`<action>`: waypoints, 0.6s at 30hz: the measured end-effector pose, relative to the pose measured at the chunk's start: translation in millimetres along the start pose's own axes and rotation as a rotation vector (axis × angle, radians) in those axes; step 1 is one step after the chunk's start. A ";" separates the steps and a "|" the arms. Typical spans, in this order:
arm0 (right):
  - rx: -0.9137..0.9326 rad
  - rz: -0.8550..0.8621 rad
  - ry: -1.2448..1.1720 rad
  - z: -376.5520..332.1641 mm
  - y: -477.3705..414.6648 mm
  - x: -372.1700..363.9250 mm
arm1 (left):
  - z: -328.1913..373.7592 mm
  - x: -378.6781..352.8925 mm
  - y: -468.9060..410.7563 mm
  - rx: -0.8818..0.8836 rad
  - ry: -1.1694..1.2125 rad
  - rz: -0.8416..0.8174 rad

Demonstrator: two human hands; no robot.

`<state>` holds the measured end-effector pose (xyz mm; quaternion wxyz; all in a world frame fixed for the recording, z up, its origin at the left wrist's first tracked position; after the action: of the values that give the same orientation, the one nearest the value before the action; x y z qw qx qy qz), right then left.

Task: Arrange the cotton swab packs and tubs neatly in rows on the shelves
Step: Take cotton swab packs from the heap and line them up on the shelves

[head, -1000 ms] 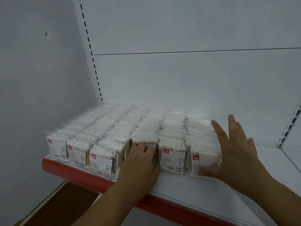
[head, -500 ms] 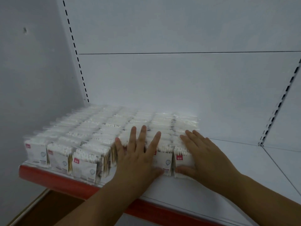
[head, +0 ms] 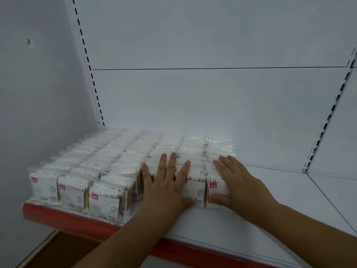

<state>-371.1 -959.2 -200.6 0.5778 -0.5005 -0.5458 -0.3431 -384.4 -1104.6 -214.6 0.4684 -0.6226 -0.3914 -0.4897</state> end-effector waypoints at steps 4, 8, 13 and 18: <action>0.005 -0.060 0.037 -1.3 1.8 -0.1 | 5.6 10.2 12.1 -0.033 -0.062 0.039; -0.016 -0.151 0.115 1.8 3.6 -1.2 | 12.4 11.8 17.2 -0.056 -0.061 0.040; 0.015 -0.103 0.090 2.8 15.4 24.3 | 14.2 23.4 24.6 -0.056 -0.029 0.021; 0.003 -0.039 0.175 67.0 59.1 88.1 | 70.7 81.2 16.3 -0.255 0.002 -0.113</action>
<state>-319.7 -866.6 -133.3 0.6173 -0.4570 -0.5032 -0.3960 -334.4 -1038.0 -144.3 0.3573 -0.6536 -0.3601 -0.5617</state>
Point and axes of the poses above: each hand's wrist, its own y-axis away from the middle knuckle, its own x-axis out of the back of the hand, z = x × y, the point moved 10 cm from there along -y, towards the middle knuckle, and after that the axes turned 1 degree about -y, right-handed, at the moved point
